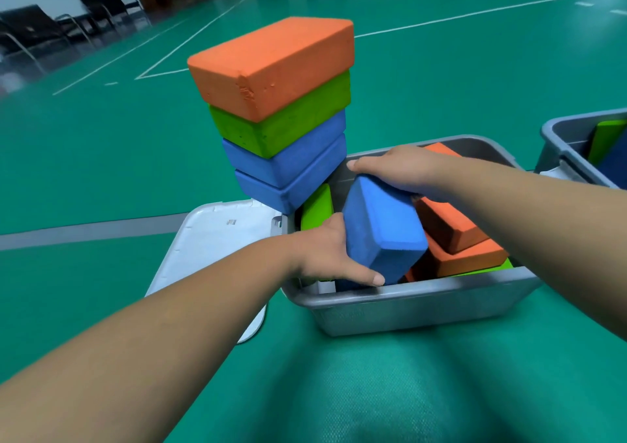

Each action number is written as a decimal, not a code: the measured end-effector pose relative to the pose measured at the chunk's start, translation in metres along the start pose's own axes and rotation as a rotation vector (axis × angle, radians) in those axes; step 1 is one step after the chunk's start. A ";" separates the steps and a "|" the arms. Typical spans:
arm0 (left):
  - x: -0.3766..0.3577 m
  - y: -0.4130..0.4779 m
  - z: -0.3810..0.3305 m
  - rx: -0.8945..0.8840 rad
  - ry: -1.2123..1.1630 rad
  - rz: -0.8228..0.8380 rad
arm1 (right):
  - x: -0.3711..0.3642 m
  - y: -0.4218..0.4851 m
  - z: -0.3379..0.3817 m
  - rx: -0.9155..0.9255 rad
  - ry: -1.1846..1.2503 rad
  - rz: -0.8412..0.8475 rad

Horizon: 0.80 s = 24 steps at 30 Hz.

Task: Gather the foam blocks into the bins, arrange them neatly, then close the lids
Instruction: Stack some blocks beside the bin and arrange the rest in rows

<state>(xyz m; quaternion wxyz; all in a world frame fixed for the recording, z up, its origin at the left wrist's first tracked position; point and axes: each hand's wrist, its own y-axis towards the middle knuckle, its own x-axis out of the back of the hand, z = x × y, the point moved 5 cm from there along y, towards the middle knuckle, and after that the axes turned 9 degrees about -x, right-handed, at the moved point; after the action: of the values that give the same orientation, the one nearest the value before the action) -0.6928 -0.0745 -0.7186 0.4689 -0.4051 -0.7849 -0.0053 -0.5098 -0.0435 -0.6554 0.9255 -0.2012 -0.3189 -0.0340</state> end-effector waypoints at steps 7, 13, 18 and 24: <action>0.033 -0.023 0.008 -0.065 -0.255 -0.206 | -0.019 0.005 0.004 0.044 0.346 0.189; 0.063 -0.037 -0.006 -0.163 -0.396 -0.350 | -0.009 0.004 0.022 0.089 0.653 0.145; 0.069 -0.043 0.009 -0.144 -0.325 -0.291 | -0.020 -0.002 0.024 0.095 0.691 0.134; 0.059 -0.051 0.030 -0.109 -0.367 -0.163 | -0.045 -0.007 0.025 0.072 0.506 0.111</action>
<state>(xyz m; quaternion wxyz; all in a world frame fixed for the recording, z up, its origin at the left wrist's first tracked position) -0.7614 -0.0596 -0.6727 0.2933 -0.3591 -0.8859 -0.0120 -0.5614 -0.0427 -0.6618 0.9829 -0.1704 -0.0665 -0.0209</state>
